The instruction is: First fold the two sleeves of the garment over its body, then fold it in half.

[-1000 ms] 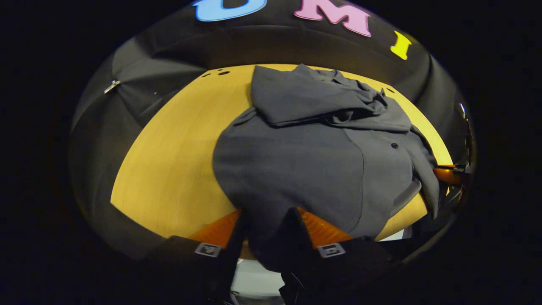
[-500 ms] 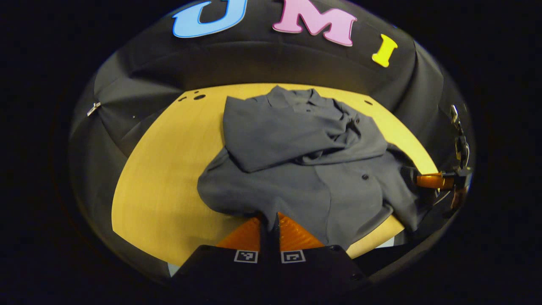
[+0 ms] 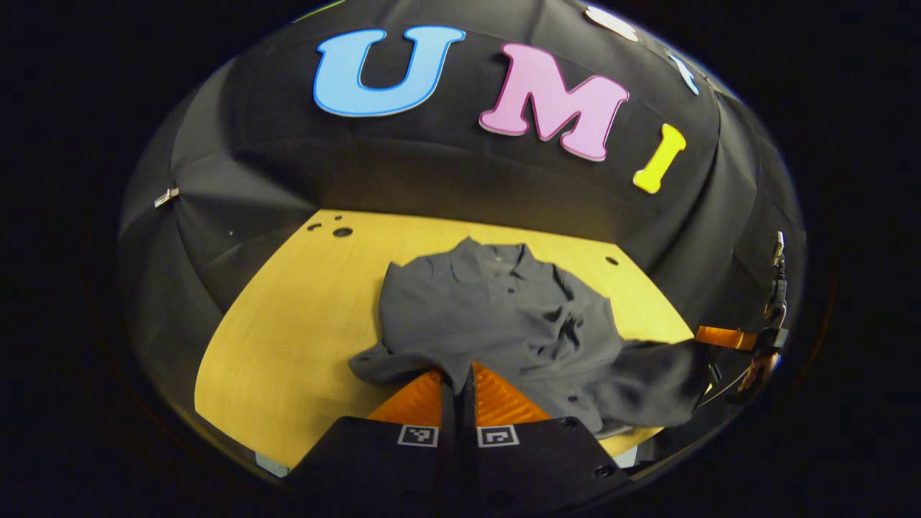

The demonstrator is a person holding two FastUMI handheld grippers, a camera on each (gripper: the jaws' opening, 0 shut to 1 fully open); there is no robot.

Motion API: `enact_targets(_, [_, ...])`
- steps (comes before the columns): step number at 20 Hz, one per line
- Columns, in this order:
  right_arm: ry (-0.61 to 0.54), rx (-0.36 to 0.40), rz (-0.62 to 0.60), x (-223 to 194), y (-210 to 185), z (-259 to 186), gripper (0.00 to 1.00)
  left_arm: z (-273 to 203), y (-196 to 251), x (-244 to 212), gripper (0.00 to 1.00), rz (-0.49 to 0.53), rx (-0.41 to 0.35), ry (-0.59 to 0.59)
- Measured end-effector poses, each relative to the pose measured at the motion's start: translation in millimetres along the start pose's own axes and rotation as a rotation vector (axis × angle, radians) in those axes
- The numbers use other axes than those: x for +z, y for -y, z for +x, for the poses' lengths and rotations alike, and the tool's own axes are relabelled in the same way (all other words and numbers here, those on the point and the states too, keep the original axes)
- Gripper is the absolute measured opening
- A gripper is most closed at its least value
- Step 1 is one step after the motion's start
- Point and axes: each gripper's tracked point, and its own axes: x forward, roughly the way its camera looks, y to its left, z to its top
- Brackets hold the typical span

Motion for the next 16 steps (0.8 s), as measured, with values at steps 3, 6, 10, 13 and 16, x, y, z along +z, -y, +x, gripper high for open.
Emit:
enact_targets(3, [-0.014, 0.012, -0.011, 9.4, -0.7, 6.5, 0.05, 12.4, 2.9, 9.5, 0.06, -0.006, -0.010, 0.004])
enact_targets(6, [-0.147, -0.037, 0.023, -39.5, 19.5, -0.8, 0.06, 13.8, 5.7, -4.0, 0.02, -0.009, -0.017, -0.028])
enact_targets(10, [-0.340, -0.136, 0.028, -125.6, 50.5, -23.2, 0.68, 13.7, 1.6, -24.4, 0.05, -0.011, -0.009, -0.068])
enact_targets(13, [-0.419, -0.167, -0.010, -163.4, 54.4, -20.7, 0.70, 14.6, -3.3, -29.0, 0.06, 0.003, -0.005, -0.082])
enact_targets(16, [-0.472, -0.172, -0.057, -183.8, 51.5, -11.7, 0.86, 15.8, -6.2, -30.9, 0.06, 0.010, -0.002, -0.091])
